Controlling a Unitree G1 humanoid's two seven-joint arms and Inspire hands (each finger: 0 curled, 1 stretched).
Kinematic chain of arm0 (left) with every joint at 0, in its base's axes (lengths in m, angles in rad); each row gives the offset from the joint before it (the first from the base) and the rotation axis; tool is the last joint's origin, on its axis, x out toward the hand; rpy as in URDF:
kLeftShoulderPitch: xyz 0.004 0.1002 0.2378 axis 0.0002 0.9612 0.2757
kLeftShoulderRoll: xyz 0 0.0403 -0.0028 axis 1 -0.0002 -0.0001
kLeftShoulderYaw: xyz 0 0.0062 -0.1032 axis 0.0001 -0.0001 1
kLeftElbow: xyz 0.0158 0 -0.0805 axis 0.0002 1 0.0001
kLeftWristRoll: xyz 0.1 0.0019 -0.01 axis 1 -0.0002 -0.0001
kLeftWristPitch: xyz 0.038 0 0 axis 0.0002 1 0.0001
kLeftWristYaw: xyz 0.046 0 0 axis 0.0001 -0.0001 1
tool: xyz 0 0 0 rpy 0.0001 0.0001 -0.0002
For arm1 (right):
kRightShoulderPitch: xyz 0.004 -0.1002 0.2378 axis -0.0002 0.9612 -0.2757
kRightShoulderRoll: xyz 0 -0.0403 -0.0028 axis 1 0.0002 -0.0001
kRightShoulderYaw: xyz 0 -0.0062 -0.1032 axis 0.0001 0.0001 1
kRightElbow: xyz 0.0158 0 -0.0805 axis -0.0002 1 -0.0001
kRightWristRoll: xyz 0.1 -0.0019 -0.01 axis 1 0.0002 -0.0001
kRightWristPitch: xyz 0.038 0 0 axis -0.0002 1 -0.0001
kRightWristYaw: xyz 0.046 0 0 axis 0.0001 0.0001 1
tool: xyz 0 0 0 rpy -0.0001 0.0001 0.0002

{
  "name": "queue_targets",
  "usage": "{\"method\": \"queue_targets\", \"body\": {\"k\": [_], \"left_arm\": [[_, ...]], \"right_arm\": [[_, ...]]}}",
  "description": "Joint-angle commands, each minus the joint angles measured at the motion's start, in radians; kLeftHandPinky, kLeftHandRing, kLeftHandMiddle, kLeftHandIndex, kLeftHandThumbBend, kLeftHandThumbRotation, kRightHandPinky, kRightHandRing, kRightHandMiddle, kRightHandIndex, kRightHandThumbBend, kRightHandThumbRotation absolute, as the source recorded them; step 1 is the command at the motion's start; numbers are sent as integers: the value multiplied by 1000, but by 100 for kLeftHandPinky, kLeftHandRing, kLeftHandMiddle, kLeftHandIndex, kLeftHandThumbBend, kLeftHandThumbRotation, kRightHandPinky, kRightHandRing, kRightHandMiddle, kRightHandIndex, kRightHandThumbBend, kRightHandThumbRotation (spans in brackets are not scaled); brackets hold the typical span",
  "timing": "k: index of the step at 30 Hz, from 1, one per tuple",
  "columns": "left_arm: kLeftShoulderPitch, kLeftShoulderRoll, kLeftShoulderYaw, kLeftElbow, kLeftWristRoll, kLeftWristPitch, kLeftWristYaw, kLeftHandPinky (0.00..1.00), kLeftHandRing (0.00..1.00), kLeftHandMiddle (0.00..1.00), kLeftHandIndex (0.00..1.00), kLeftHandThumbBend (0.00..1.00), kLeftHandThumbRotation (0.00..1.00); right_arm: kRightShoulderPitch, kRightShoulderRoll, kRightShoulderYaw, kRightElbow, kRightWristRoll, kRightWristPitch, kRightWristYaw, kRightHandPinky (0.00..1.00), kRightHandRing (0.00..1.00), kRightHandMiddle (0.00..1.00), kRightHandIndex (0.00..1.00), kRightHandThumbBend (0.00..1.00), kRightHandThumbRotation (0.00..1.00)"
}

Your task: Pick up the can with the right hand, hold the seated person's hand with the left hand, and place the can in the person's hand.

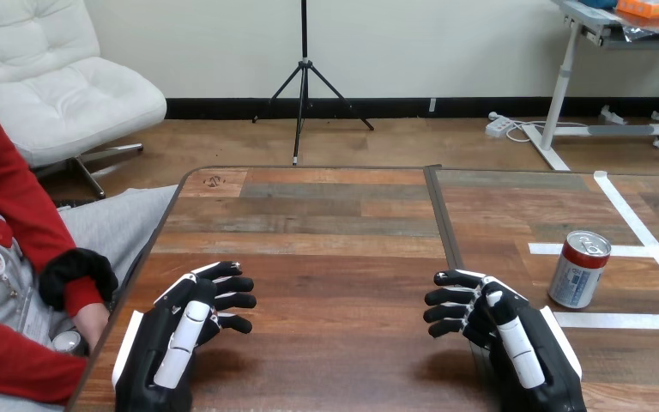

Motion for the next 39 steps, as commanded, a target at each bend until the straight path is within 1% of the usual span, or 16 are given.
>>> {"method": "queue_targets", "body": {"k": [1, 3, 9, 12, 17, 21, 25, 30, 36, 39], "left_arm": [[-69, 3, -10, -14, 10, -2, 2, 48, 61, 64, 66, 71, 76], [-69, 3, -11, -13, 13, -2, 5, 48, 61, 64, 66, 69, 76], [-70, 3, -11, -12, 16, 0, 10, 48, 61, 64, 65, 70, 76], [-74, 3, -11, -7, 15, -1, 10, 48, 61, 64, 65, 70, 76], [-75, 3, -12, -4, 13, -3, 7, 48, 60, 63, 64, 70, 75], [-75, 3, -11, -4, 11, -3, 4, 48, 60, 63, 64, 71, 75], [-73, 3, -12, -4, 13, -5, 4, 48, 59, 63, 64, 72, 75], [-71, 1, -11, -4, 13, -4, 8, 47, 59, 62, 64, 73, 75], [-66, -1, -13, -9, 19, -8, 16, 47, 59, 61, 63, 72, 74], [-62, -2, -14, -15, 18, -6, 17, 47, 58, 61, 63, 70, 74]], "right_arm": [[-116, -25, 1, -15, 4, -1, 0, 56, 61, 63, 66, 84, 82], [-126, -32, 4, -16, -2, 5, -2, 57, 63, 64, 67, 84, 81], [-178, -57, 9, -2, -43, 7, -31, 60, 65, 67, 69, 81, 80], [-211, -71, 8, 17, -59, 13, -45, 61, 66, 68, 69, 79, 79], [-277, -104, 12, 71, -102, 1, -67, 63, 69, 70, 71, 75, 78], [-323, -121, 10, 109, -109, 7, -62, 65, 70, 71, 73, 76, 80], [-372, -135, 7, 140, -116, 22, -70, 66, 72, 73, 74, 79, 80], [-417, -150, 6, 165, -126, 21, -85, 67, 72, 74, 75, 81, 80], [-463, -174, 10, 181, -156, 27, -136, 67, 73, 74, 75, 83, 82], [-483, -186, 9, 193, -170, 16, -157, 68, 74, 75, 76, 81, 82]]}}
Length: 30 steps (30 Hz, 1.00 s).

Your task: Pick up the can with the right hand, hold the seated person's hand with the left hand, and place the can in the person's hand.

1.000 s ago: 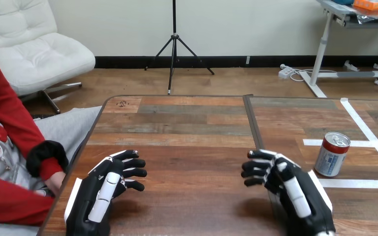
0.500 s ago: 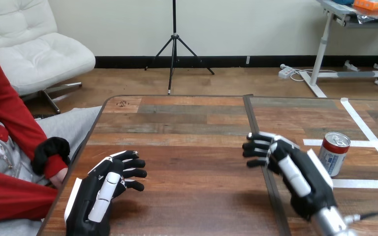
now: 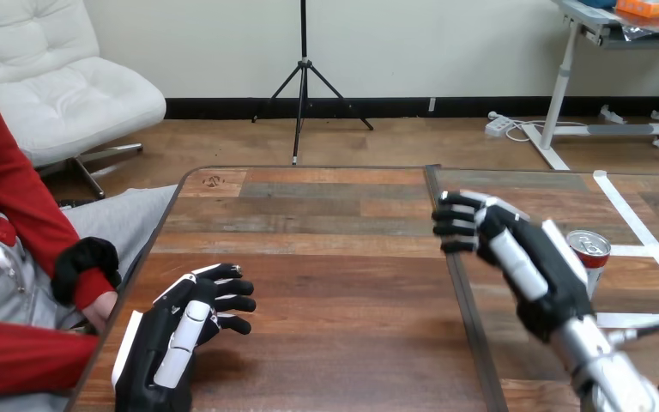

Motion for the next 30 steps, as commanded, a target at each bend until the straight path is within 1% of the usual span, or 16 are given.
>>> {"method": "queue_targets", "body": {"k": [1, 4, 9, 12, 16, 18, 24, 27, 28, 30], "left_arm": [[-62, -2, -14, -15, 18, -7, 7, 47, 58, 61, 63, 70, 74], [-62, 0, -15, -14, 24, -11, 12, 47, 58, 61, 63, 69, 74], [-59, 0, -18, -20, 33, -10, 21, 47, 59, 60, 63, 70, 75], [-59, 0, -16, -18, 28, -11, 12, 47, 59, 61, 63, 69, 75], [-59, -1, -14, -18, 26, -10, 9, 47, 59, 61, 63, 69, 75], [-59, -2, -13, -18, 22, -8, 5, 47, 59, 61, 63, 68, 75], [-60, -2, -13, -17, 18, -9, -3, 47, 58, 61, 63, 69, 75], [-59, -2, -13, -18, 19, -9, -3, 47, 58, 61, 63, 68, 75], [-60, -2, -13, -17, 19, -10, -4, 48, 58, 60, 63, 68, 75], [-60, -2, -12, -16, 19, -10, -4, 48, 58, 60, 63, 68, 74]], "right_arm": [[-177, -48, 7, 27, -30, -15, -60, 69, 74, 75, 76, 81, 83], [-199, -63, 8, 42, -48, -21, -89, 70, 75, 76, 76, 78, 83], [-234, -83, 7, 69, -70, -33, -127, 71, 75, 76, 76, 74, 85], [-257, -92, 1, 85, -71, -27, -142, 71, 75, 76, 76, 72, 85], [-288, -116, 5, 104, -93, -15, -173, 72, 76, 77, 77, 70, 86], [-299, -126, 9, 111, -103, -11, -187, 73, 77, 78, 78, 70, 87], [-338, -150, 2, 130, -110, 3, -209, 77, 81, 81, 81, 72, 88], [-353, -164, 2, 141, -117, 7, -229, 78, 82, 82, 81, 72, 87], [-361, -173, 5, 145, -128, 10, -247, 79, 83, 82, 82, 73, 87], [-369, -183, 11, 151, -142, 14, -269, 78, 83, 83, 82, 75, 87]]}}
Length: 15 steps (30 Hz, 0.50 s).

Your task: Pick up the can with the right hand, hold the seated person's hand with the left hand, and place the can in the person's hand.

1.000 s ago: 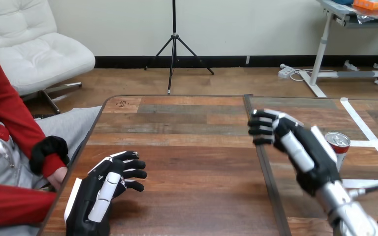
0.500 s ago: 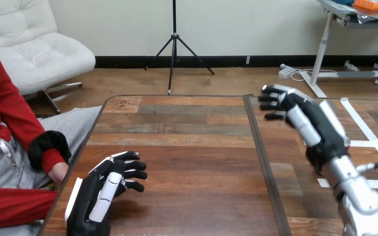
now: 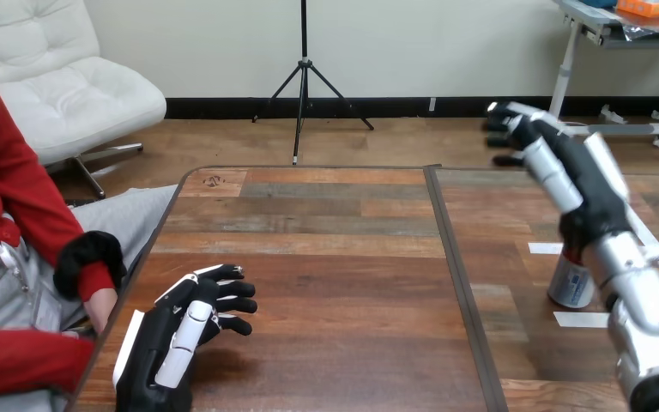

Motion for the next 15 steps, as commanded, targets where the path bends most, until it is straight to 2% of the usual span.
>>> {"method": "queue_targets", "body": {"k": [1, 9, 15], "left_arm": [[-60, -3, -11, -15, 1, -7, -6, 48, 58, 60, 63, 68, 74], [-62, -3, -9, -11, 0, -4, -7, 47, 57, 60, 63, 69, 74], [-60, -4, -9, -15, 0, 0, -4, 47, 57, 60, 63, 70, 74]], "right_arm": [[-124, -65, 11, 21, -29, 13, -68, 78, 83, 83, 82, 75, 87], [-155, -115, 35, 39, -90, 43, -143, 79, 86, 87, 84, 87, 86], [-173, -138, 29, 50, -81, 68, -142, 78, 88, 90, 86, 91, 78]]}}
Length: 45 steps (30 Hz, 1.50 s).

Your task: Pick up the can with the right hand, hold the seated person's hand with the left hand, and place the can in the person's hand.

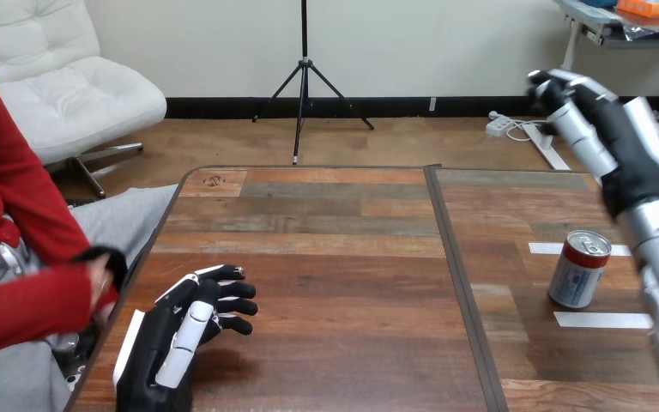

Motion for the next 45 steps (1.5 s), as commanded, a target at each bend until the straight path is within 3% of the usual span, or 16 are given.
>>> {"method": "queue_targets", "body": {"k": [1, 2, 12, 25, 34, 45], "left_arm": [[-59, -4, -10, -16, 0, -1, -1, 47, 57, 60, 63, 70, 74], [-59, -3, -10, -16, 1, -1, -1, 47, 57, 60, 63, 70, 74], [-59, -1, -10, -13, 3, -4, 0, 48, 56, 59, 63, 69, 74], [-62, 3, -10, -9, 7, -5, 1, 46, 56, 58, 62, 71, 74], [-63, 5, -9, -7, 10, -7, 2, 46, 55, 57, 62, 70, 75], [-65, 10, -10, -5, 18, -5, 4, 47, 55, 56, 63, 70, 76]], "right_arm": [[-91, -42, -1, 12, 6, 20, -9, 78, 88, 90, 87, 91, 77], [-93, -44, -3, 14, 9, 24, -7, 78, 88, 91, 87, 91, 71], [-107, -81, -9, 35, 28, 102, 11, 80, 93, 96, 92, 98, 53], [-98, -119, 14, 64, -3, 164, -19, 91, 99, 99, 96, 100, 43], [-82, -130, 41, 80, -49, 195, -63, 94, 100, 100, 99, 100, 43], [-63, -134, 54, 102, -67, 237, -57, 84, 96, 99, 99, 100, 40]]}}
